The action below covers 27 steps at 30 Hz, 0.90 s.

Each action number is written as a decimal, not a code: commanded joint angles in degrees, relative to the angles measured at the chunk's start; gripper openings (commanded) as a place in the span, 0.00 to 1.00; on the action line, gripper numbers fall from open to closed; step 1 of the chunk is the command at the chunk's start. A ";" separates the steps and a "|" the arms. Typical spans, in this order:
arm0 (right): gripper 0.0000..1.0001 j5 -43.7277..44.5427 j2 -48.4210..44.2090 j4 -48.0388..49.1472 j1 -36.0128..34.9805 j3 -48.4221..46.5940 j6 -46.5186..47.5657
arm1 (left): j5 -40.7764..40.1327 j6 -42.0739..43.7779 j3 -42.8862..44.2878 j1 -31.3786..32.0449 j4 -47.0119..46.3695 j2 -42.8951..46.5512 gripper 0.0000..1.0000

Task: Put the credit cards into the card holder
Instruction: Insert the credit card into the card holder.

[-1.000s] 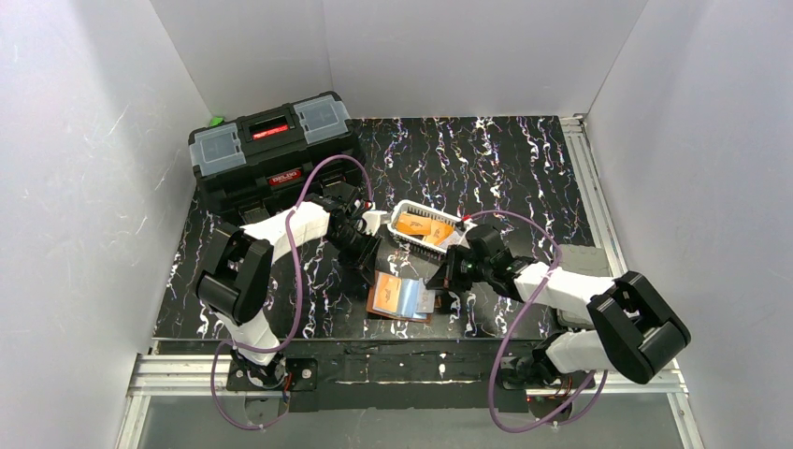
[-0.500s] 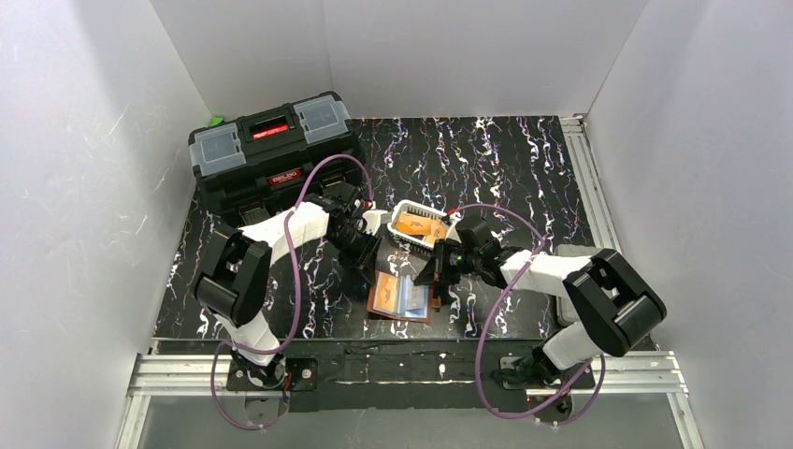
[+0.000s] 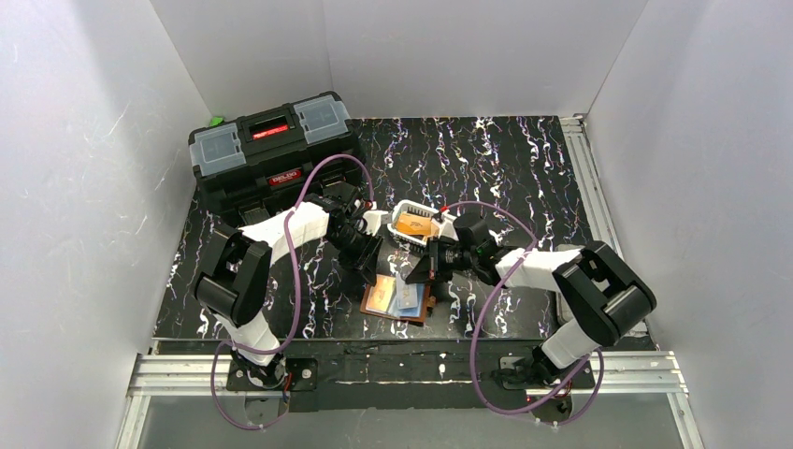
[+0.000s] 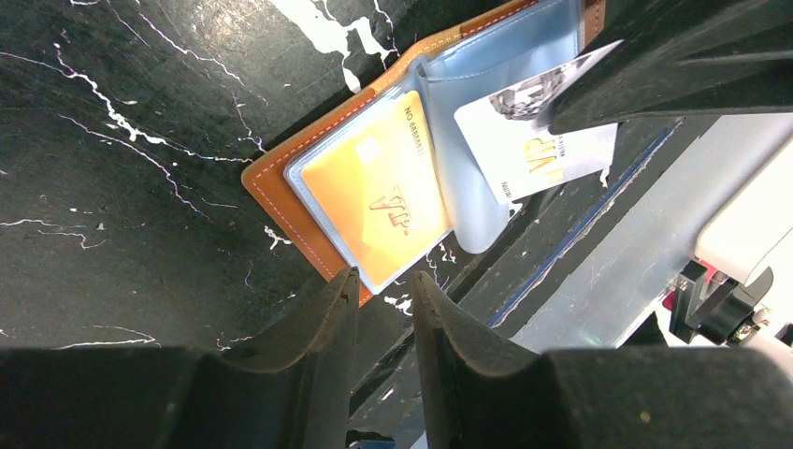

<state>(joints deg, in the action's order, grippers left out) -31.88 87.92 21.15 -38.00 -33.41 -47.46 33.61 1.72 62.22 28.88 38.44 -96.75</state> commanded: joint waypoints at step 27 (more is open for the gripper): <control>0.01 -1.09 5.05 4.72 -0.41 -3.33 -1.68 | -14.16 35.62 -24.35 18.53 -20.68 28.73 0.31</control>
<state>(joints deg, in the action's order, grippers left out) -33.12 92.53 23.99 -38.00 -34.54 -49.01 25.32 32.45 39.38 46.54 23.79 -69.65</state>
